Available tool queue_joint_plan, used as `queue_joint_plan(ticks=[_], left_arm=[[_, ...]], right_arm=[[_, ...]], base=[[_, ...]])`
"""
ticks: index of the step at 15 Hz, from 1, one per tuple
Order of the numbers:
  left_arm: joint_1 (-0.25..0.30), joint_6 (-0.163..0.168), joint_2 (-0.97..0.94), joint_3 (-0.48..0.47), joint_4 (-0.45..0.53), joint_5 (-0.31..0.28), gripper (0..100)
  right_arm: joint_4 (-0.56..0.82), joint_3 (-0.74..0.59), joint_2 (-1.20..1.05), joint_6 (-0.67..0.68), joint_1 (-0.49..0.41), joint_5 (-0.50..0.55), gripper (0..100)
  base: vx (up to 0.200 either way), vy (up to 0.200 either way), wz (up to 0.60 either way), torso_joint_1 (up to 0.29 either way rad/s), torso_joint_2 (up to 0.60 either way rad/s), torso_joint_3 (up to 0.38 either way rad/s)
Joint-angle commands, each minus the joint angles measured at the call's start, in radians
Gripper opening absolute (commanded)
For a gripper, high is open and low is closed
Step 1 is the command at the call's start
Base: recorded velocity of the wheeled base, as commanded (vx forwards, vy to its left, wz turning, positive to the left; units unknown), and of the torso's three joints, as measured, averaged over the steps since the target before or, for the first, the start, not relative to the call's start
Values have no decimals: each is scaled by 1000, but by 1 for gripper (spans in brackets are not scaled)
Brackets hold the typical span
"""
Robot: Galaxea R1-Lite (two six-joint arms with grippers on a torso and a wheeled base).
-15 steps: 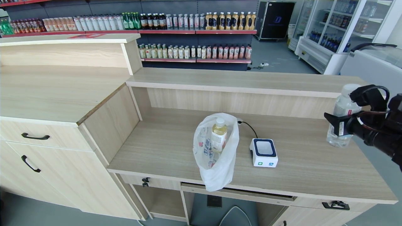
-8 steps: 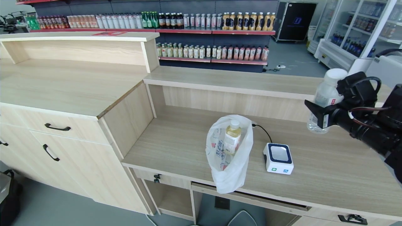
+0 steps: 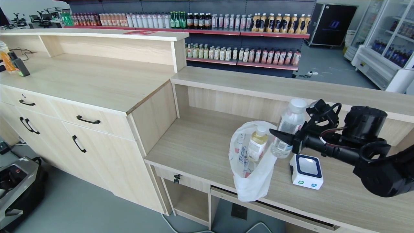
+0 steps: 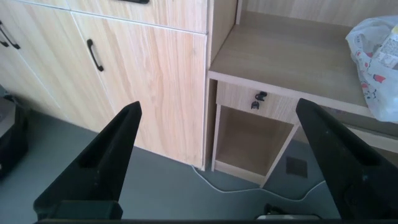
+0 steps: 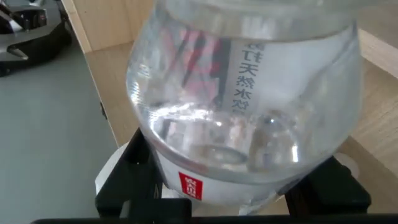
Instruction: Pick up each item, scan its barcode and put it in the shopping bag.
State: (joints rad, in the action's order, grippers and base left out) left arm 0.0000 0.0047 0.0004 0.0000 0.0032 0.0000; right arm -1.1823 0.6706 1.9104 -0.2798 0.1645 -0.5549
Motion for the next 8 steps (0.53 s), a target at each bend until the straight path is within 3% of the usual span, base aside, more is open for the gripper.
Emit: queue_joint_plan(ticks=[1,8], left_arm=[[0,0,0,0,0,0,100],[0,0,0,0,0,0,100]], right_arm=[[-62,6,177,1,-23,-62,0],[-89,210,440,-55,-22,-168,0]], base=[[0,0,0,0,0,0],[0,0,0,0,0,0]])
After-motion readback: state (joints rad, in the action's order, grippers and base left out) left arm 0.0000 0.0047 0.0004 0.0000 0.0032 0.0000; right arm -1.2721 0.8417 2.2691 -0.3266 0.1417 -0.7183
